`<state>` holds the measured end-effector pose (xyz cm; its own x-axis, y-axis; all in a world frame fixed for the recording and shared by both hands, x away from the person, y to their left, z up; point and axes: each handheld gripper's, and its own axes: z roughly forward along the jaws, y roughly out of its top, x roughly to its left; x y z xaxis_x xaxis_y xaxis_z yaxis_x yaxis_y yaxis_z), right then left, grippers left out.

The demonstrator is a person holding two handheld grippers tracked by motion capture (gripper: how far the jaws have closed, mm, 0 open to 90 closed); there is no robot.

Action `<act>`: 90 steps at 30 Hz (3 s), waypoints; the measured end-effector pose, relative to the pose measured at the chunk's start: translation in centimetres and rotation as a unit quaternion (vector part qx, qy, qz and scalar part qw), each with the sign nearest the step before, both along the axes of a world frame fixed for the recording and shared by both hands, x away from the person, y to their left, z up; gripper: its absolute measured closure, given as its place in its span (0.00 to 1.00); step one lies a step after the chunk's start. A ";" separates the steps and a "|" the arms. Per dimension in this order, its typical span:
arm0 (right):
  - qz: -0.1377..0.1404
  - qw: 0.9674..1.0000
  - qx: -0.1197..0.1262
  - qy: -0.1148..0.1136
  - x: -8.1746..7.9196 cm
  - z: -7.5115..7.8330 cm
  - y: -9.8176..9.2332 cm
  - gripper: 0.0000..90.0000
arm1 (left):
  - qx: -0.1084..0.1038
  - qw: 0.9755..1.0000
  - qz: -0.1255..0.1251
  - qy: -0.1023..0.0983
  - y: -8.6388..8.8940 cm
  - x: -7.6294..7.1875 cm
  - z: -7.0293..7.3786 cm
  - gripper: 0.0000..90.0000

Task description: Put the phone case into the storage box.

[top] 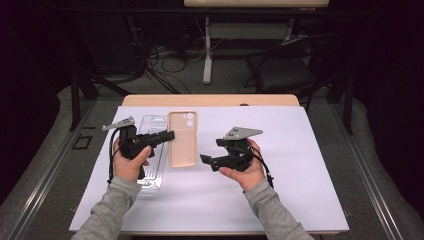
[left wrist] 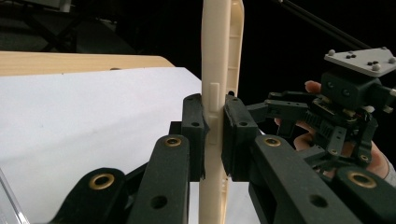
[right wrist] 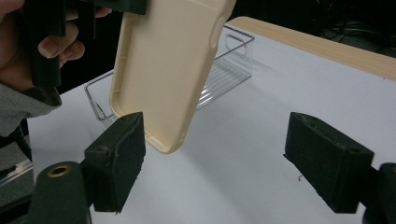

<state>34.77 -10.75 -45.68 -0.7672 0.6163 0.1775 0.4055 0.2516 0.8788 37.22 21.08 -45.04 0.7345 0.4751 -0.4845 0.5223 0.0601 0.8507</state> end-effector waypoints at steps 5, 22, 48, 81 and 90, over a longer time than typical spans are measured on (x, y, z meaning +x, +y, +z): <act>0.004 1.000 0.002 0.005 0.2 -0.4 0.0 0.26 | 0.003 1.000 0.000 -0.010 -0.2 -0.2 0.1 0.90; 0.014 1.000 0.028 0.000 0.0 -0.5 0.0 0.40 | 0.006 1.000 -0.010 -0.019 -1.4 -0.7 -0.3 0.90; 0.018 0.998 0.057 0.021 0.2 -0.6 -0.7 0.50 | -0.001 0.999 -0.027 -0.037 -2.2 -1.2 -0.5 0.90; 0.033 0.993 0.098 0.057 0.4 -1.0 -1.0 0.70 | 0.000 0.998 -0.044 -0.043 -3.3 -1.7 -0.9 0.90; 0.037 0.992 0.099 0.062 0.4 -1.1 -1.0 0.78 | 0.000 0.998 -0.045 -0.044 -3.4 -1.7 -1.0 0.90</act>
